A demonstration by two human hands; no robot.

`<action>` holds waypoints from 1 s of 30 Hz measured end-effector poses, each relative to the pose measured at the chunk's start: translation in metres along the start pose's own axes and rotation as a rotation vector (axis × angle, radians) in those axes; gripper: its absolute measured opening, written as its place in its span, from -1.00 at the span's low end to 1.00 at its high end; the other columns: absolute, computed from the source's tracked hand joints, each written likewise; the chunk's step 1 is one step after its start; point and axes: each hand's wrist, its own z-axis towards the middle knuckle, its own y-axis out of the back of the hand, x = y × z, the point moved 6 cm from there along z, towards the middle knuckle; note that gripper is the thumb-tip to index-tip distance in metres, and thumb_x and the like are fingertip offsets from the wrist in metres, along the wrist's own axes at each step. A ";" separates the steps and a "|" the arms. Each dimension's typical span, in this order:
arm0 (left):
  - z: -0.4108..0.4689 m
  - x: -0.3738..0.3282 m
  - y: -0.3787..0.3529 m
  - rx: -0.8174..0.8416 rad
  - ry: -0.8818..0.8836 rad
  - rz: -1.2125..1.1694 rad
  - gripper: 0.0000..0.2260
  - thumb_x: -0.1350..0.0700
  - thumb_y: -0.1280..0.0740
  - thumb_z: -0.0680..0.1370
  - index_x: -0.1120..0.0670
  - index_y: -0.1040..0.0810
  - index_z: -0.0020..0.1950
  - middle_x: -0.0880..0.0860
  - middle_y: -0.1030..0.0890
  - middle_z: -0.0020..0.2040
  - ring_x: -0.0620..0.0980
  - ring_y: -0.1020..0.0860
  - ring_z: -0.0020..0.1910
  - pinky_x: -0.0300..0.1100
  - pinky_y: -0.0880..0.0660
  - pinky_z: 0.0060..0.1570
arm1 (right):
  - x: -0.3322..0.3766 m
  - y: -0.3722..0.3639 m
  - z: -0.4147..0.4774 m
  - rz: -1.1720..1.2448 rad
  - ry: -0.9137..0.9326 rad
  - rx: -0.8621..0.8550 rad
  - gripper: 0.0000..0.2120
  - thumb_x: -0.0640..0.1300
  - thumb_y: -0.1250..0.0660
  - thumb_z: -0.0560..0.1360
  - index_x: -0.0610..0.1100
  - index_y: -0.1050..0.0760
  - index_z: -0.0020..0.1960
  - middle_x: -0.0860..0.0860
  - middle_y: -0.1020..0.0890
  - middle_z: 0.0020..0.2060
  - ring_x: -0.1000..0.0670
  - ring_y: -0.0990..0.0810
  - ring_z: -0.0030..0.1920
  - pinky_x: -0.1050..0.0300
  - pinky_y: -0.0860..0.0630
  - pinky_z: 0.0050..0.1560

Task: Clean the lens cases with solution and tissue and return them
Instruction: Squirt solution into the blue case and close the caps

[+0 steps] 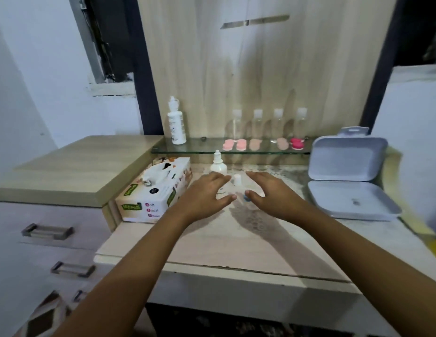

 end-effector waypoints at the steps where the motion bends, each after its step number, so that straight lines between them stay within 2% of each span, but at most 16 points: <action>1: 0.005 -0.003 -0.010 0.025 -0.006 0.004 -0.49 -0.12 -0.27 0.54 0.06 -0.34 0.43 0.04 -0.41 0.34 0.00 -0.35 0.32 -0.14 -0.29 0.29 | -0.010 0.000 -0.002 -0.004 -0.021 -0.010 -0.49 -0.02 -0.21 0.56 -0.08 -0.19 0.47 -0.07 -0.33 0.40 -0.04 -0.29 0.39 0.18 -0.21 0.31; 6: 0.017 -0.005 -0.048 0.081 -0.002 -0.022 -0.51 -0.15 -0.28 0.52 0.02 -0.38 0.39 0.01 -0.46 0.24 -0.03 -0.38 0.25 -0.21 -0.30 0.19 | -0.049 -0.010 -0.008 0.003 -0.105 -0.008 -0.56 -0.03 -0.26 0.53 -0.07 -0.34 0.39 -0.09 -0.43 0.29 -0.06 -0.37 0.30 0.18 -0.27 0.25; 9: 0.020 -0.005 -0.064 0.109 0.005 -0.058 -0.54 -0.16 -0.29 0.51 0.01 -0.43 0.35 0.00 -0.48 0.15 -0.04 -0.41 0.19 -0.18 -0.35 0.16 | -0.065 -0.019 -0.012 -0.004 -0.140 -0.010 -0.59 -0.02 -0.27 0.52 -0.07 -0.39 0.35 -0.08 -0.46 0.24 -0.06 -0.41 0.24 0.22 -0.28 0.17; 14: 0.027 -0.003 -0.076 0.066 -0.006 -0.063 -0.63 -0.15 -0.31 0.50 -0.02 -0.52 0.25 -0.01 -0.51 0.05 -0.01 -0.45 0.11 -0.05 -0.40 0.12 | -0.074 -0.028 -0.015 -0.007 -0.149 -0.090 -0.63 0.01 -0.31 0.48 -0.08 -0.49 0.25 -0.07 -0.55 0.11 -0.11 -0.47 0.15 0.01 -0.41 0.17; 18: 0.028 -0.001 -0.078 0.031 -0.021 -0.086 -0.66 -0.13 -0.31 0.50 -0.04 -0.54 0.23 -0.03 -0.50 0.04 -0.03 -0.44 0.09 -0.08 -0.38 0.11 | -0.075 -0.031 -0.016 -0.039 -0.141 -0.095 -0.63 0.09 -0.26 0.46 -0.08 -0.53 0.17 -0.04 -0.56 0.09 -0.11 -0.45 0.14 -0.02 -0.40 0.15; 21: 0.025 0.000 -0.077 0.007 -0.032 -0.110 -0.66 -0.14 -0.30 0.50 -0.03 -0.54 0.21 -0.05 -0.51 0.02 -0.07 -0.45 0.08 -0.11 -0.39 0.09 | -0.076 -0.032 -0.014 -0.041 -0.143 -0.111 -0.70 0.04 -0.30 0.48 -0.07 -0.54 0.15 -0.03 -0.56 0.08 -0.10 -0.45 0.13 -0.01 -0.40 0.14; 23: 0.023 0.002 -0.068 -0.092 -0.015 -0.162 -0.71 -0.11 -0.29 0.52 0.00 -0.56 0.15 -0.06 -0.52 -0.03 -0.10 -0.46 0.01 -0.17 -0.41 0.00 | -0.077 -0.033 -0.015 -0.047 -0.136 -0.124 -0.72 0.04 -0.29 0.49 -0.06 -0.54 0.14 -0.01 -0.55 0.07 -0.08 -0.44 0.12 0.03 -0.39 0.12; 26: 0.020 0.009 -0.042 -0.376 0.089 -0.265 -0.81 0.01 -0.30 0.54 0.09 -0.53 0.07 -0.01 -0.50 -0.06 -0.07 -0.46 -0.06 -0.18 -0.40 -0.10 | -0.076 -0.034 -0.015 -0.057 -0.116 -0.144 -0.73 0.03 -0.29 0.49 -0.07 -0.54 0.12 -0.01 -0.56 0.04 -0.08 -0.45 0.08 0.05 -0.38 0.08; 28: 0.021 0.019 -0.029 -0.519 0.214 -0.353 -0.77 0.06 -0.34 0.52 0.13 -0.47 0.13 0.04 -0.47 0.04 -0.02 -0.45 0.03 -0.12 -0.43 0.00 | -0.075 -0.034 -0.015 -0.062 -0.105 -0.151 -0.74 0.02 -0.30 0.49 -0.07 -0.54 0.11 -0.02 -0.56 0.02 -0.08 -0.45 0.06 0.05 -0.39 0.05; 30: 0.025 0.032 -0.028 -0.527 0.329 -0.386 -0.61 0.04 -0.37 0.50 0.14 -0.38 0.26 0.09 -0.41 0.20 0.04 -0.39 0.20 -0.06 -0.38 0.18 | -0.076 -0.034 -0.015 -0.063 -0.100 -0.156 -0.74 0.01 -0.30 0.48 -0.08 -0.55 0.10 -0.02 -0.56 0.00 -0.09 -0.46 0.04 0.05 -0.40 0.04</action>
